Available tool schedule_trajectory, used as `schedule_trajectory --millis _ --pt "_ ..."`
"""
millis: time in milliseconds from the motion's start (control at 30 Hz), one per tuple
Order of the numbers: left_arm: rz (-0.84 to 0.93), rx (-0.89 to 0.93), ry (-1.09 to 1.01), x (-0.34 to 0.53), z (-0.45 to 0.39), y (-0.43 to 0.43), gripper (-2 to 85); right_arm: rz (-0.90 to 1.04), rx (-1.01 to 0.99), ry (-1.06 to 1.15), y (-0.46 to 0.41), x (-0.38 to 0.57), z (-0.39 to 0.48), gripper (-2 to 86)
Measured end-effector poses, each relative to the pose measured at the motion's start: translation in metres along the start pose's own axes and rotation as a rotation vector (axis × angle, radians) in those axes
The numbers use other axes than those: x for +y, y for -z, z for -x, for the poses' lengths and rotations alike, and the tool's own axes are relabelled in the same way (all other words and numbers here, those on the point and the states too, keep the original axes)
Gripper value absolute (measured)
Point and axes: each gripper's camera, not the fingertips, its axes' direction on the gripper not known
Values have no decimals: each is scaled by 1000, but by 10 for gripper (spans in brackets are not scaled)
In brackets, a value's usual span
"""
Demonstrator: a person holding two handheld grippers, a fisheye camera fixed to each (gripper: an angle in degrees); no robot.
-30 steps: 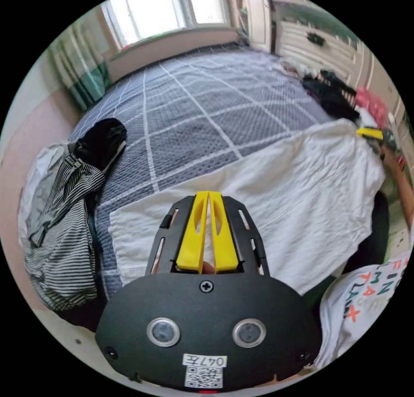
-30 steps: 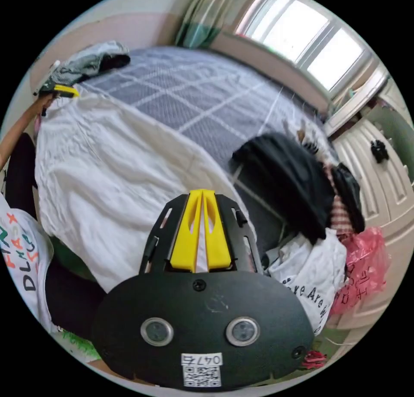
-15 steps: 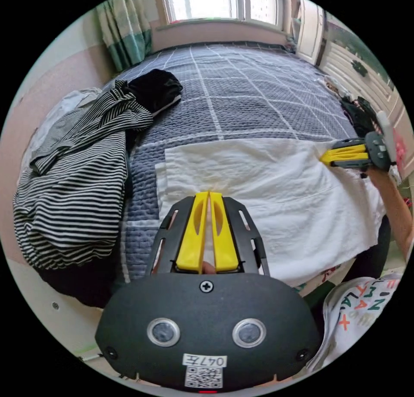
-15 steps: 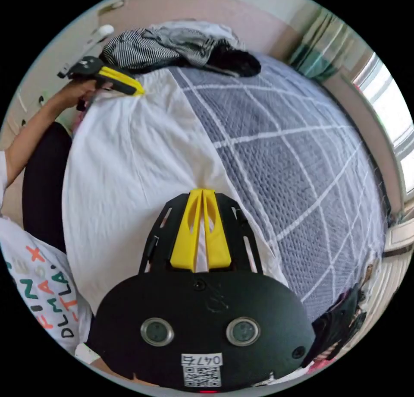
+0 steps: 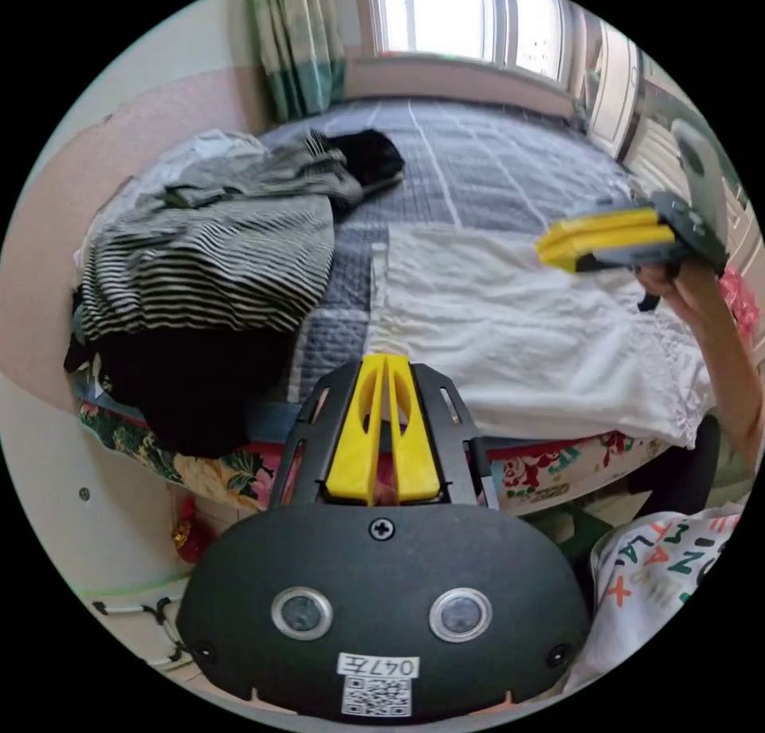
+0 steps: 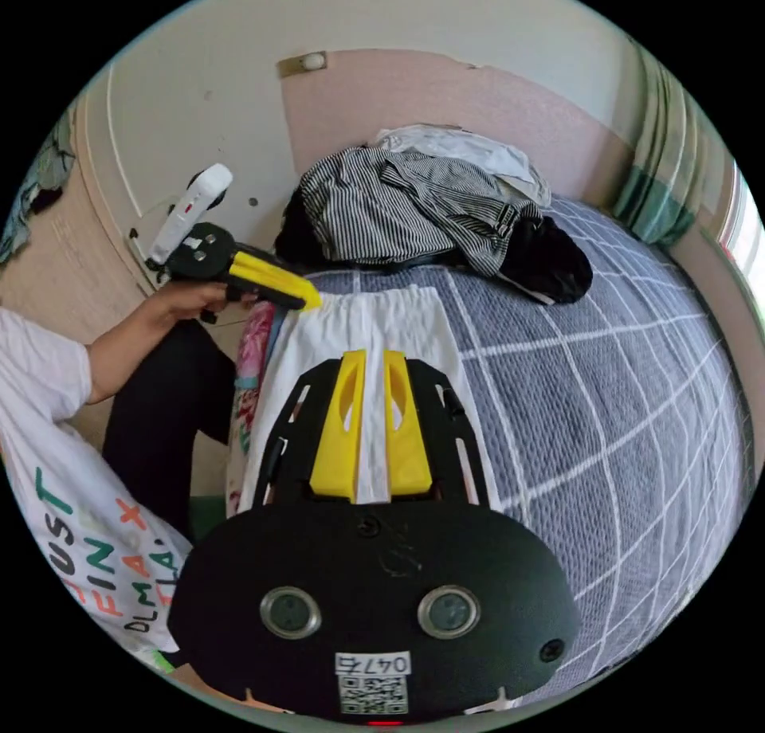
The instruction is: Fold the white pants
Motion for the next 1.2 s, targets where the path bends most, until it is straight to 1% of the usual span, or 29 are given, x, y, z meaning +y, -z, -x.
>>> schedule_trajectory --millis 33,67,133,167,233,267,333,367,433,500,567,633,733,800,867,933,1000,1067,1200 --pt "55 -12 -23 1 1 -9 -4 -3 47 16 -18 -20 0 20" --pt "32 -21 -16 4 4 -4 0 -1 66 29 -27 -30 -1 25" --pt "-32 -30 8 12 10 8 10 77 111 84 -64 -69 -11 42" --pt "-81 -12 24 19 16 16 35 96 109 97 -72 -78 -14 46" --pt "-106 41 41 26 27 19 90 134 88 93 -101 -106 -32 50" --pt "-73 71 50 28 35 14 116 135 76 90 -107 -112 -37 50" --pt "-19 136 39 30 46 6 117 147 30 60 -128 -131 -55 47" --pt "-16 179 41 33 51 3 111 156 17 52 -134 -135 -59 45" --pt "-41 185 45 36 55 4 91 199 -54 16 -155 -148 -75 27" --pt "-46 143 41 39 57 5 65 194 -106 -10 -164 -154 -83 11" --pt "-68 84 22 43 56 9 29 149 -96 -22 -165 -159 -85 3" --pt "-76 50 4 45 54 10 22 95 -74 0 -164 -165 -83 -1" --pt "-47 9 -7 45 55 7 29 77 -72 33 -169 -175 -80 1" --pt "-54 17 -5 46 57 7 58 87 -72 43 -176 -182 -81 6" --pt "-21 89 0 46 63 2 105 105 -77 51 -184 -191 -83 10" --pt "21 135 19 45 69 -5 109 147 -95 39 -199 -202 -88 9" --pt "15 145 36 45 74 -6 93 180 -81 35 -209 -210 -90 2" --pt "-13 100 53 49 77 -3 40 194 -70 43 -214 -216 -89 0" --pt "-56 85 -3 54 74 3 9 125 -40 87 -202 -224 -81 -1"
